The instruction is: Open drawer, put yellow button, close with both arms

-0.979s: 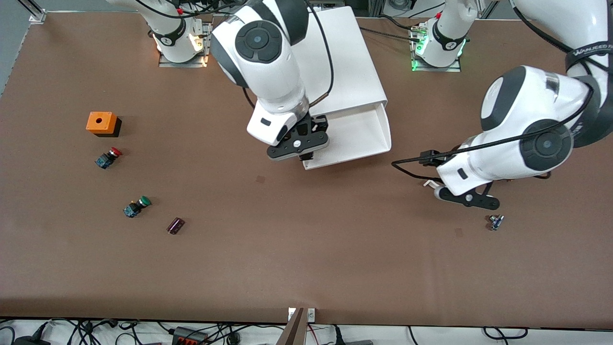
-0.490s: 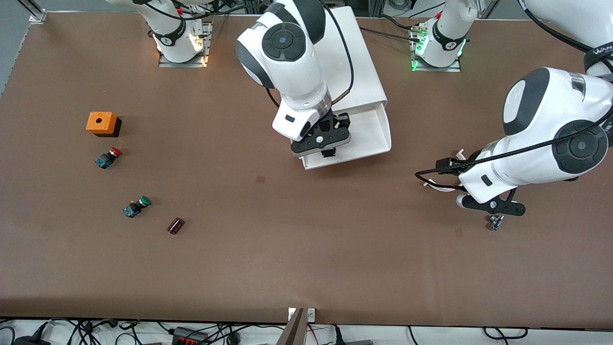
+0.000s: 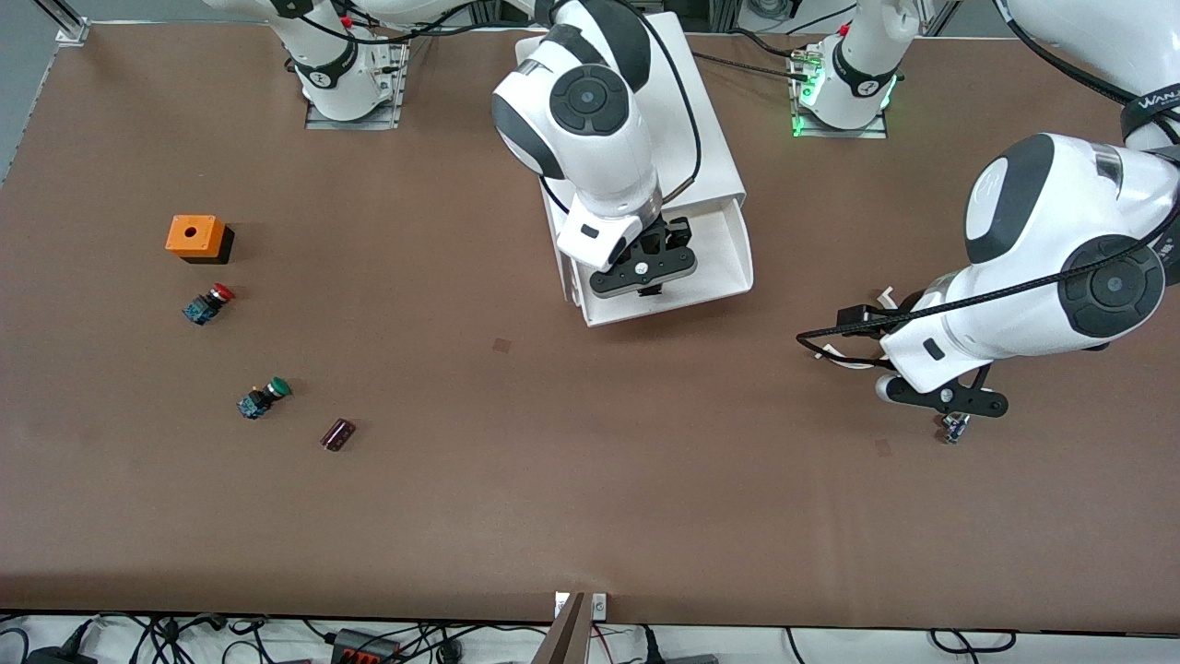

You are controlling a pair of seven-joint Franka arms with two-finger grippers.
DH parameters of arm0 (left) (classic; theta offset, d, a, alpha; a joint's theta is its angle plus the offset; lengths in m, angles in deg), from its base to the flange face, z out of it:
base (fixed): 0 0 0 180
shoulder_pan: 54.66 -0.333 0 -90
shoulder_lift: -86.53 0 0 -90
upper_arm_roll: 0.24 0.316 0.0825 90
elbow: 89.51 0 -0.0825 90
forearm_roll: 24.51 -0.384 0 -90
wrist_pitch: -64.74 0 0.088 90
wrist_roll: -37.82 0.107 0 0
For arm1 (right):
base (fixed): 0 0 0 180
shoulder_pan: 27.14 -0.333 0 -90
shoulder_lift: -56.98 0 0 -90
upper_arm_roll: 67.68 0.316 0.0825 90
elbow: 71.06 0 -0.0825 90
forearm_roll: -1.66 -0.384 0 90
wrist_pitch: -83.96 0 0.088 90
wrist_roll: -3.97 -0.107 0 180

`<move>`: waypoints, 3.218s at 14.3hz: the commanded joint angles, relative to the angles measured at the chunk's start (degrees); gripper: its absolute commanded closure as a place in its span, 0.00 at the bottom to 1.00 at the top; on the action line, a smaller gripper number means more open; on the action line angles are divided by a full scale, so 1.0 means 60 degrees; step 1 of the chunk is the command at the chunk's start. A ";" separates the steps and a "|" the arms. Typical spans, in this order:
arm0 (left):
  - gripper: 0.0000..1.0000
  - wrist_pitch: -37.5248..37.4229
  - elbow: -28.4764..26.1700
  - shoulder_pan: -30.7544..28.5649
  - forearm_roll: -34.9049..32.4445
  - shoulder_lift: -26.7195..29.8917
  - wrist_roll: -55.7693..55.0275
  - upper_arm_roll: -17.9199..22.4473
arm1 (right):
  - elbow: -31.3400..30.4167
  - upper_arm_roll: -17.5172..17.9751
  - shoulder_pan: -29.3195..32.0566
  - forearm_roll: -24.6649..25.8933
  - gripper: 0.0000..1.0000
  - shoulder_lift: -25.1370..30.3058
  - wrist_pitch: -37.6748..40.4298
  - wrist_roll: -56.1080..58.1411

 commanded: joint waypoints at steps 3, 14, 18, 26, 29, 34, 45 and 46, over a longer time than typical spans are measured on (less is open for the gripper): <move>0.00 -0.0041 0.0237 -0.0006 -0.0165 -0.0076 -0.0147 -0.0026 | 0.0105 0.0047 -0.0133 -0.0037 1.00 -0.0120 0.0208 -0.0185; 0.00 0.0178 0.0222 0.0140 -0.0165 -0.0384 -0.0850 -0.0041 | 0.0105 -0.0012 -0.0382 0.0051 0.01 -0.0340 0.0369 -0.0214; 0.00 0.0178 0.0222 0.0140 -0.0165 -0.0384 -0.0850 -0.0041 | 0.0149 -0.0070 -0.0382 0.0037 0.00 -0.0267 0.0486 -0.0244; 0.00 0.1215 -0.0419 0.0140 0.0213 -0.0341 -0.2181 -0.0202 | 0.1174 -0.0363 0.0875 0.0051 0.00 0.0537 0.1874 -0.0596; 0.00 0.2020 -0.0817 0.0183 0.1608 -0.0398 -0.3291 -0.0202 | 0.1131 -0.0349 0.1987 0.0066 0.00 0.0934 0.2711 -0.0333; 0.00 0.3428 -0.1578 0.1455 0.1054 -0.0486 -0.4072 -0.0187 | 0.0984 -0.0334 0.4402 0.0139 0.00 0.1403 0.4072 0.2093; 0.00 0.4104 -0.2282 0.2894 0.0450 -0.0545 -0.6402 -0.0202 | 0.0752 -0.0437 0.6941 0.0856 0.00 0.2003 0.5086 0.4136; 0.00 0.4104 -0.2340 0.2894 0.0450 -0.0531 -0.6402 -0.0202 | 0.0140 -0.0437 0.7131 0.0915 0.00 0.2381 0.4926 0.4122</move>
